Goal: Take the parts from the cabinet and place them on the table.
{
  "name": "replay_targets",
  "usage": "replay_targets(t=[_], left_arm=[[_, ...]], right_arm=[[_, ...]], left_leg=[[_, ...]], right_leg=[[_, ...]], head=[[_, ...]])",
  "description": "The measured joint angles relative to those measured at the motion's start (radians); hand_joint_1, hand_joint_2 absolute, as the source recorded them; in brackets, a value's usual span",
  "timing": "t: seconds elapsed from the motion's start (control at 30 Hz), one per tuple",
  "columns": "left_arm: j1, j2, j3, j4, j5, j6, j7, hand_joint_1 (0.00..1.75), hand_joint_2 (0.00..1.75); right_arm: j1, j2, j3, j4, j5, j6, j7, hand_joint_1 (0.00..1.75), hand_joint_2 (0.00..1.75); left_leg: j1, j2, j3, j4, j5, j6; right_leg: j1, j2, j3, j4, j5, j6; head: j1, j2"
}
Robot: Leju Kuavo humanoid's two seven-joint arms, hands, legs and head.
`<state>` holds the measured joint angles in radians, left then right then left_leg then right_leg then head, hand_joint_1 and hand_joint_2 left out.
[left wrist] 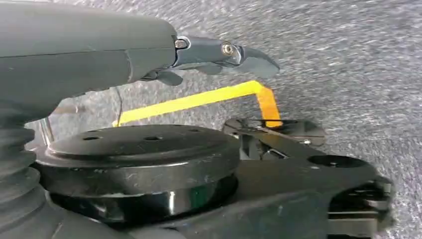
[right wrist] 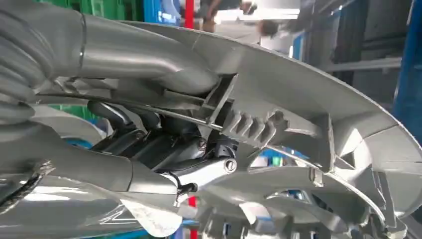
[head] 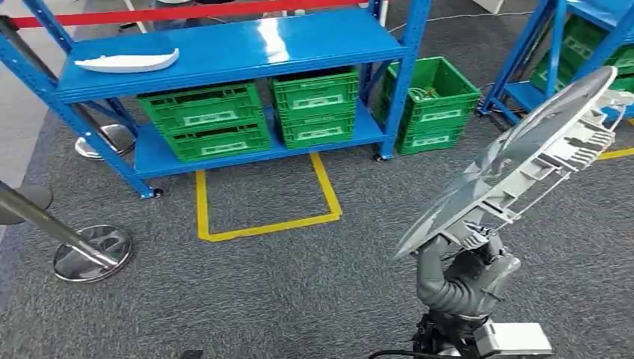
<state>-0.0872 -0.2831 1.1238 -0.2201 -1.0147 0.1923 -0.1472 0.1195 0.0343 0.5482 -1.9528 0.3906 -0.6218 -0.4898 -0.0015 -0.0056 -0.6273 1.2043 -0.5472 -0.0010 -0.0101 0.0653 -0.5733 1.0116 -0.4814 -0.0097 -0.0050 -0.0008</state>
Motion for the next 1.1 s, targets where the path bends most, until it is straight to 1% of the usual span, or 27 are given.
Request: replay_targets(t=[0.03, 0.07, 0.1, 0.2, 0.23, 0.27, 0.3, 0.37, 0.4, 0.43, 0.47, 0.5, 0.53, 0.57, 0.6, 0.63, 0.7, 0.73, 0.77, 0.8, 0.83, 0.9, 0.93, 0.97, 1.03, 1.07, 1.1], left_arm=[[0.0, 0.0, 0.0, 0.0, 0.0, 0.0, 0.0, 0.0, 1.75], [0.001, 0.003, 0.0, 0.0, 0.0, 0.0, 0.0, 0.0, 1.75], [0.001, 0.002, 0.0, 0.0, 0.0, 0.0, 0.0, 0.0, 1.75], [-0.002, 0.003, 0.0, 0.0, 0.0, 0.0, 0.0, 0.0, 1.75], [-0.002, -0.002, 0.0, 0.0, 0.0, 0.0, 0.0, 0.0, 1.75], [-0.003, -0.002, 0.0, 0.0, 0.0, 0.0, 0.0, 0.0, 1.75], [-0.003, -0.003, 0.0, 0.0, 0.0, 0.0, 0.0, 0.0, 1.75], [0.002, -0.003, 0.0, 0.0, 0.0, -0.001, 0.0, 0.0, 1.75], [0.002, -0.002, 0.0, 0.0, 0.0, -0.001, 0.0, 0.0, 1.75], [0.002, -0.002, 0.001, 0.0, 0.0, -0.001, 0.0, 0.0, 1.75], [0.001, -0.002, 0.001, 0.0, 0.0, -0.001, 0.0, 0.0, 1.75], [0.0, -0.002, 0.001, 0.0, 0.0, -0.001, 0.0, 0.0, 1.75], [-0.001, -0.002, 0.001, 0.0, 0.0, -0.001, 0.0, 0.0, 1.75], [-0.001, -0.003, 0.001, 0.0, 0.0, -0.001, 0.0, 0.0, 1.75], [-0.001, -0.002, 0.0, 0.0, 0.0, -0.001, 0.0, 0.0, 1.75], [0.0, -0.002, 0.0, 0.0, 0.0, -0.001, 0.0, 0.0, 1.75], [-0.001, -0.002, 0.001, 0.0, 0.001, -0.001, 0.0, 0.0, 1.75], [-0.001, -0.002, 0.001, 0.0, 0.001, -0.001, 0.0, 0.0, 1.75], [-0.003, -0.002, 0.001, 0.0, 0.001, -0.002, 0.0, 0.0, 1.75], [-0.002, -0.002, 0.001, 0.0, 0.001, -0.002, 0.0, 0.0, 1.75], [-0.001, -0.001, 0.001, 0.0, 0.001, -0.003, 0.0, 0.0, 1.75], [0.001, 0.002, 0.001, 0.0, 0.003, -0.003, 0.0, 0.0, 1.75], [0.003, 0.002, 0.002, 0.0, 0.004, -0.004, 0.0, 0.0, 1.75], [0.002, 0.002, 0.002, 0.0, 0.004, -0.006, -0.001, 0.0, 1.75], [0.001, 0.003, 0.002, 0.0, 0.004, -0.006, -0.001, 0.0, 1.75], [0.001, 0.003, 0.002, 0.0, 0.004, -0.006, -0.001, 0.0, 1.75], [0.002, 0.006, 0.002, 0.0, 0.004, -0.006, -0.002, 0.0, 1.75]], right_arm=[[0.0, 0.001, 0.0, 0.0, 0.0, 0.0, 0.0, 1.75, 1.75], [-0.001, 0.003, 0.0, 0.0, 0.001, 0.0, 0.0, 1.75, 1.75], [-0.003, 0.003, 0.0, 0.001, 0.002, 0.0, 0.001, 1.75, 1.75], [0.001, 0.003, -0.001, 0.001, 0.002, 0.0, 0.001, 1.75, 1.75], [0.002, 0.003, -0.001, 0.0, 0.002, 0.0, 0.002, 1.75, 1.75], [0.004, 0.003, -0.001, 0.0, 0.001, 0.0, 0.002, 1.75, 1.75], [-0.001, 0.003, -0.001, 0.001, 0.001, 0.001, 0.003, 1.75, 1.75], [-0.001, 0.003, 0.0, 0.001, 0.001, 0.001, 0.003, 1.75, 1.75], [0.0, 0.003, 0.0, 0.001, 0.001, 0.001, 0.003, 1.75, 1.75], [0.0, 0.003, 0.0, 0.003, 0.0, 0.001, 0.003, 1.75, 1.75], [0.001, 0.003, 0.0, 0.003, -0.001, 0.002, 0.004, 1.75, 1.75], [0.003, 0.003, 0.0, 0.003, -0.002, 0.002, 0.005, 1.75, 1.75], [0.003, 0.003, 0.0, 0.003, -0.002, 0.002, 0.005, 1.75, 1.75], [0.002, 0.003, 0.0, 0.003, -0.003, 0.002, 0.005, 1.75, 1.75], [0.0, 0.003, 0.0, 0.003, -0.003, 0.002, 0.005, 1.75, 1.75], [0.0, 0.003, 0.0, 0.003, -0.003, 0.002, 0.005, 1.75, 1.75], [0.002, 0.003, -0.001, 0.003, -0.004, 0.002, 0.005, 1.75, 1.75], [0.002, 0.003, -0.001, 0.002, -0.003, 0.001, 0.005, 1.75, 1.75], [0.004, 0.005, -0.001, 0.002, -0.003, 0.001, 0.004, 1.75, 1.75], [0.001, 0.005, -0.001, 0.002, -0.003, 0.0, 0.003, 1.75, 1.75], [0.001, 0.007, 0.0, 0.002, -0.001, 0.0, 0.002, 1.75, 1.75], [0.001, 0.007, 0.0, 0.003, 0.003, -0.003, 0.0, 1.75, 1.75], [0.002, 0.008, 0.0, 0.003, 0.006, -0.005, -0.001, 1.75, 1.75], [0.003, 0.008, 0.0, 0.003, 0.011, -0.008, -0.002, 1.75, 1.75], [0.003, 0.008, 0.0, 0.002, 0.016, -0.014, -0.004, 1.75, 1.75], [0.003, 0.008, 0.0, 0.002, 0.018, -0.015, -0.005, 1.75, 1.75], [0.002, 0.009, 0.0, 0.002, 0.018, -0.017, -0.006, 1.75, 1.75]], left_leg=[[0.0, -0.022, 0.039, -0.088, 0.047, 0.007], [0.001, -0.084, 0.067, -0.156, 0.066, 0.018], [0.004, -0.085, 0.071, -0.172, 0.066, 0.021], [-0.001, -0.058, 0.072, -0.184, 0.056, 0.026], [0.013, -0.04, 0.075, -0.2, 0.065, 0.029], [0.009, -0.029, 0.078, -0.203, 0.067, 0.033], [0.009, -0.016, 0.076, -0.203, 0.067, 0.034], [0.005, 0.015, 0.075, -0.203, 0.065, 0.037], [0.004, 0.03, 0.075, -0.202, 0.065, 0.038], [0.003, 0.046, 0.075, -0.202, 0.065, 0.037], [0.003, 0.057, 0.076, -0.202, 0.064, 0.037], [0.003, 0.069, 0.077, -0.202, 0.063, 0.035], [0.003, 0.079, 0.079, -0.202, 0.061, 0.033], [0.0, 0.086, 0.082, -0.2, 0.058, 0.028], [-0.01, 0.094, 0.08, -0.195, 0.055, 0.023], [-0.01, 0.1, 0.08, -0.195, 0.056, 0.019], [-0.01, 0.119, 0.082, -0.195, 0.058, 0.015], [-0.01, 0.13, 0.085, -0.194, 0.054, 0.01], [-0.004, 0.095, 0.081, -0.182, 0.035, 0.001], [-0.001, 0.049, 0.063, -0.132, -0.004, -0.003], [0.002, 0.029, 0.031, -0.054, -0.047, -0.006], [0.002, 0.015, -0.035, 0.097, -0.104, -0.009], [0.002, 0.012, -0.046, 0.12, -0.1, -0.009], [0.002, 0.01, -0.038, 0.098, -0.073, -0.007], [0.002, -0.008, 0.034, -0.063, 0.027, 0.002], [0.003, -0.046, 0.073, -0.149, 0.065, 0.01], [0.007, -0.094, 0.082, -0.173, 0.055, 0.016]], right_leg=[[0.0, 0.014, 0.003, 0.0, 0.001, 0.002], [-0.003, 0.025, -0.001, 0.0, 0.002, 0.004], [0.001, 0.041, -0.006, 0.005, 0.003, 0.009], [-0.007, 0.069, -0.024, -0.001, 0.016, 0.031], [-0.005, 0.071, -0.034, 0.004, 0.01, 0.035], [0.002, 0.01, -0.045, 0.025, -0.008, 0.037], [0.002, -0.027, -0.074, 0.084, -0.046, 0.04], [-0.001, -0.056, -0.147, 0.244, -0.117, 0.049], [-0.002, -0.059, -0.172, 0.298, -0.131, 0.052], [-0.003, -0.062, -0.172, 0.303, -0.121, 0.054], [-0.003, -0.067, -0.149, 0.263, -0.092, 0.055], [-0.003, -0.075, -0.101, 0.179, -0.049, 0.054], [-0.003, -0.093, -0.047, 0.083, -0.011, 0.052], [0.001, -0.136, -0.006, 0.006, -0.004, 0.05], [0.008, -0.161, 0.011, -0.007, -0.011, 0.038], [0.008, -0.137, 0.004, -0.004, -0.009, 0.028], [0.01, -0.119, -0.003, -0.002, -0.006, 0.02], [0.006, -0.106, -0.002, -0.007, -0.001, 0.012], [0.001, -0.098, -0.001, -0.009, 0.003, 0.006], [-0.001, -0.085, -0.003, -0.009, 0.005, 0.002], [-0.001, -0.074, -0.005, -0.009, 0.008, -0.002], [-0.001, -0.046, -0.007, -0.008, 0.009, -0.004], [0.0, -0.032, -0.007, -0.008, 0.01, -0.004], [0.0, -0.018, -0.006, -0.008, 0.01, -0.004], [-0.001, 0.014, -0.004, -0.006, 0.013, -0.001], [-0.002, 0.027, -0.005, -0.006, 0.013, 0.0], [0.002, 0.036, -0.009, -0.003, 0.015, 0.006]], head=[[-0.001, 0.0], [0.002, 0.0], [0.001, 0.0], [-0.002, 0.0], [-0.003, 0.0], [0.002, 0.0], [0.014, 0.0], [0.014, 0.0], [0.015, 0.0], [0.015, 0.0], [0.015, 0.0], [0.015, 0.0], [0.015, 0.0], [0.015, 0.0], [0.017, 0.0], [0.013, 0.0], [0.016, 0.0], [0.015, 0.0], [0.015, 0.0], [0.007, 0.0], [0.006, 0.0], [0.005, 0.0], [0.006, 0.0], [0.006, 0.0], [0.005, 0.0], [0.005, 0.0], [0.008, 0.0]])
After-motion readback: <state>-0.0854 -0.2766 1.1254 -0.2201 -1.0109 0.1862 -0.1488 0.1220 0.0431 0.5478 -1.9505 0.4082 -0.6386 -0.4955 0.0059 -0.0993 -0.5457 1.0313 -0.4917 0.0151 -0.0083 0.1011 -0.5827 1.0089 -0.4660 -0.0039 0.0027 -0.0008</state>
